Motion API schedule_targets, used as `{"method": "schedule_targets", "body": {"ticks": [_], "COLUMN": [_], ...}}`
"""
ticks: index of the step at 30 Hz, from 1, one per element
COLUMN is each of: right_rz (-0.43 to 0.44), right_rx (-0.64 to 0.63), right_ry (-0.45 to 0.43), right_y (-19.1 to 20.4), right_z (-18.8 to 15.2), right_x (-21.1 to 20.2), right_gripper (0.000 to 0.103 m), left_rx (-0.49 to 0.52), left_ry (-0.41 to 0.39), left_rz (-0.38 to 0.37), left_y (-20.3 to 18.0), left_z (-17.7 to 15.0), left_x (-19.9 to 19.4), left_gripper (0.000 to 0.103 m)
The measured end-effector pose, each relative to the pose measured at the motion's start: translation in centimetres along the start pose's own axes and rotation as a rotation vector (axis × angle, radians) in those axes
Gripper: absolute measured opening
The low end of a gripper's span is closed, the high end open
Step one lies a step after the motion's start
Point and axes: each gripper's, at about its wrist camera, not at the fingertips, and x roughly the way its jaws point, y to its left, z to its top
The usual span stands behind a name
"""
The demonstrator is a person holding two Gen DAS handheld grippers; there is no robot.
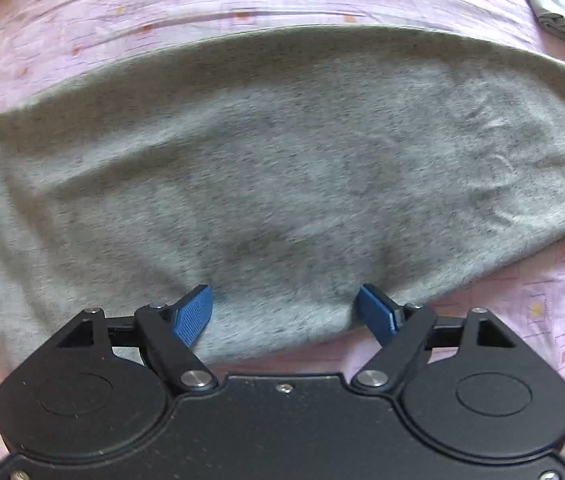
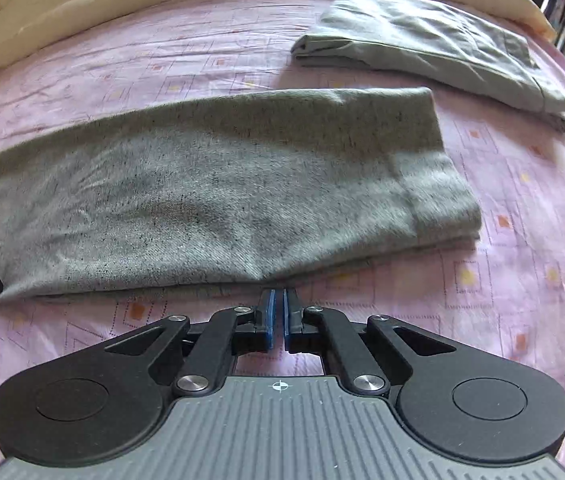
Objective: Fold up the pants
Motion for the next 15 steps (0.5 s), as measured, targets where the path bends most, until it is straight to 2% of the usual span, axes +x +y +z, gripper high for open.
{"method": "schedule_targets", "body": {"ticks": [2, 3, 4, 6, 9, 13, 15], "right_rz": [0.033, 0.049, 0.069, 0.129, 0.179, 0.18, 0.191], "right_rx": [0.117, 0.184, 0.265, 0.454, 0.63, 0.707, 0.72], "right_ry": [-0.074, -0.105, -0.13, -0.173, -0.176, -0.176, -0.205], "right_y": [-2.0, -3.2, -4.6, -7.4, -10.1, -11.9, -12.4], "right_z": [-0.4, -0.5, -0.6, -1.0, -1.3, -0.5, 0.2], "right_x": [-1.7, -2.4, -2.8, -2.8, -1.6, 0.6, 1.4], "right_gripper": [0.006, 0.017, 0.038, 0.062, 0.064, 0.065, 0.065], "left_rx": [-0.006, -0.012, -0.013, -0.002, 0.022, -0.006, -0.003], "left_ry": [0.002, 0.001, 0.003, 0.013, 0.03, 0.043, 0.043], "left_rz": [0.008, 0.008, 0.008, 0.024, 0.061, 0.055, 0.055], "left_y": [0.1, 0.3, 0.2, -0.3, -1.8, -1.5, -1.3], "left_z": [0.0, -0.2, -0.2, -0.1, 0.3, 0.5, 0.5], "left_x": [-0.5, -0.9, -1.0, -0.9, 0.2, 0.6, 0.7], "left_gripper": [0.076, 0.076, 0.076, 0.076, 0.08, 0.082, 0.084]}}
